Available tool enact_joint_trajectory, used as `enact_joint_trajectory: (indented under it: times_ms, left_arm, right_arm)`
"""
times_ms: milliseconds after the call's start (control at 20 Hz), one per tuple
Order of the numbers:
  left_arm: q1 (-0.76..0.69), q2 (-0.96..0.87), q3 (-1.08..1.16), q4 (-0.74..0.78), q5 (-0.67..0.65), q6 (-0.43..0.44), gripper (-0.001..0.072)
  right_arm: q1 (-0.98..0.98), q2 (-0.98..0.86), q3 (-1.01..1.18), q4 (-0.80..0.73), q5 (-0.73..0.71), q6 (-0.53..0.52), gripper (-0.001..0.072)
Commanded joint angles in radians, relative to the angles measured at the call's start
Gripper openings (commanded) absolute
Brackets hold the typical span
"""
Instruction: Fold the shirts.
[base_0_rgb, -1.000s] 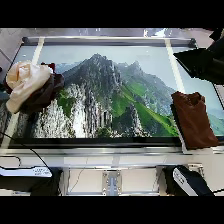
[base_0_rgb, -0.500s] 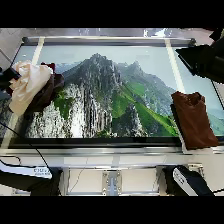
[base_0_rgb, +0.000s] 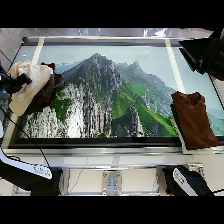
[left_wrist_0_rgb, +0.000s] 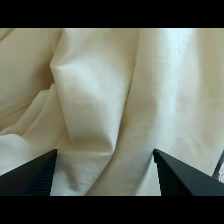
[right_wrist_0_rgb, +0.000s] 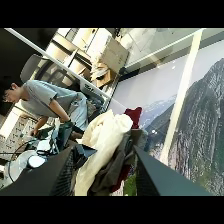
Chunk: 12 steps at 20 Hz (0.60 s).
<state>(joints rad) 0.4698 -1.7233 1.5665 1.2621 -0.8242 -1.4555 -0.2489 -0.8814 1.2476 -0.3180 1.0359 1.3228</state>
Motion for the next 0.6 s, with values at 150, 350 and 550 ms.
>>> enact_joint_trajectory:
  times_ms: [150, 350, 550]
  left_arm:
    - [-0.003, -0.022, 0.001, -0.01, 0.029, 0.005, 0.0025]
    - [-0.003, 0.034, 0.001, -0.067, 0.049, 0.005, 0.0012]
    - [-0.003, 0.177, 0.001, -0.22, 0.045, 0.005, 0.0012]
  right_arm:
    - [0.0, 0.0, 0.001, 0.011, -0.001, 0.0, 0.0411]
    - [0.0, 0.0, 0.001, 0.01, -0.001, 0.0, 0.041]
    - [0.0, 0.0, 0.001, 0.018, -0.001, 0.0, 0.041]
